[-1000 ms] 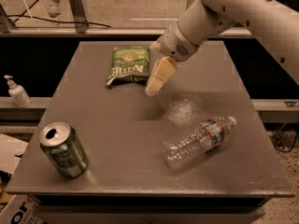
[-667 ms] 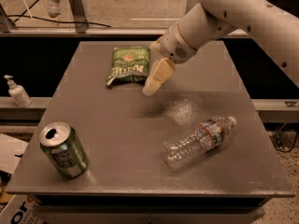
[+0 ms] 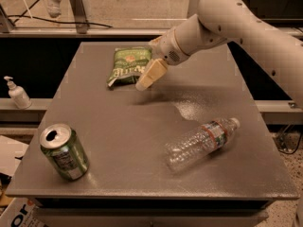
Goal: Move green jalapeno chip bag near water bottle
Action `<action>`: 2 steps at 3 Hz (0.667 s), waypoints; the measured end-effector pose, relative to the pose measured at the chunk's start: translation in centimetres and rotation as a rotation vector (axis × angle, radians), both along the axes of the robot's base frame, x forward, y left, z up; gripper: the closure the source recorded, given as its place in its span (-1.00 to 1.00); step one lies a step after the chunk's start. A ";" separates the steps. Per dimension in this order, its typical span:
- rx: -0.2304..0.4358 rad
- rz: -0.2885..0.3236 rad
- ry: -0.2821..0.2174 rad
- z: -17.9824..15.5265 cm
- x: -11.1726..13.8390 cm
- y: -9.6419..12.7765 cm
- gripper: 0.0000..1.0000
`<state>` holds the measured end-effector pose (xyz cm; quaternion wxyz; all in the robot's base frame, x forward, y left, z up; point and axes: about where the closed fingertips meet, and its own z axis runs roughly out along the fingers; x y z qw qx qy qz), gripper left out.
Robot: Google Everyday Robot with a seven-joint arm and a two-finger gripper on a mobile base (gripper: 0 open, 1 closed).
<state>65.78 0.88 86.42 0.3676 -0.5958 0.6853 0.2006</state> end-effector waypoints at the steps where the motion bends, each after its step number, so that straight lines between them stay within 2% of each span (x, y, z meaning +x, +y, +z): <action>1: 0.015 -0.044 -0.030 -0.6 1.9 -0.2 -0.67; 2: 0.024 -0.060 -0.049 -1.3 2.9 0.0 -0.21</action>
Offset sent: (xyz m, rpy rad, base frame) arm 0.0414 -0.0028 -0.0187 0.0340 -0.0797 -0.0875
